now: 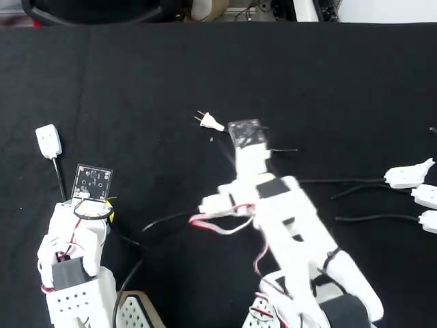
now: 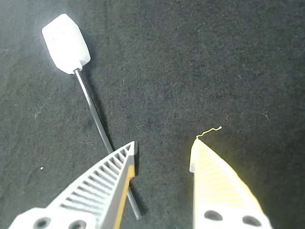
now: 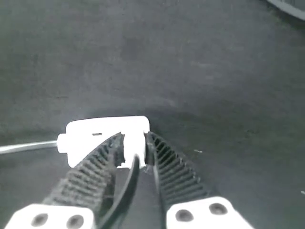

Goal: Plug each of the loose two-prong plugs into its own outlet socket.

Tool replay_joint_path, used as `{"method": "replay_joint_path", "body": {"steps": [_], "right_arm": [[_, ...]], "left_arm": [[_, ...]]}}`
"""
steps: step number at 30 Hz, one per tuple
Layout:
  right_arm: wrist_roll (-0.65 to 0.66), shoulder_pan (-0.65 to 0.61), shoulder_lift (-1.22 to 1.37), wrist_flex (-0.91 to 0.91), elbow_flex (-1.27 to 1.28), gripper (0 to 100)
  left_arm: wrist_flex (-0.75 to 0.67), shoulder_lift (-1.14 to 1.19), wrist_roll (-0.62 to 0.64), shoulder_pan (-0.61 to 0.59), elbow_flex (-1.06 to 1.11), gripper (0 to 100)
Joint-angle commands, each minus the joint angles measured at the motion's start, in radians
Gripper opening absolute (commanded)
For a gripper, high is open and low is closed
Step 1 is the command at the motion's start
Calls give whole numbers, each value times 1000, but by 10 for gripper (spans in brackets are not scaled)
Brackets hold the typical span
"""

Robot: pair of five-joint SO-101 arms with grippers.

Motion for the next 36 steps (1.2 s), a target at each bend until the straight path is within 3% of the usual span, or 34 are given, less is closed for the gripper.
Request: {"method": "replay_joint_path", "body": {"steps": [1,10,14,18,27,36], "right_arm": [[199,224,-15,94,-42,12],[620,830,-35,51,-99,12],[783,1077,4,-74,-131,12],[875,1243,91,-219,-174,12],[914,1392,432,-436,-441,12],[914,1439,682,-451,-682,15]], "left_arm": [[3,-9,-11,-8,-4,193],[3,-9,-12,-8,-4,193],[9,-9,-49,-8,-4,192],[9,-9,-49,-8,-4,192],[9,-9,-49,-8,-4,192],[9,-9,-51,-8,-2,192]]}}
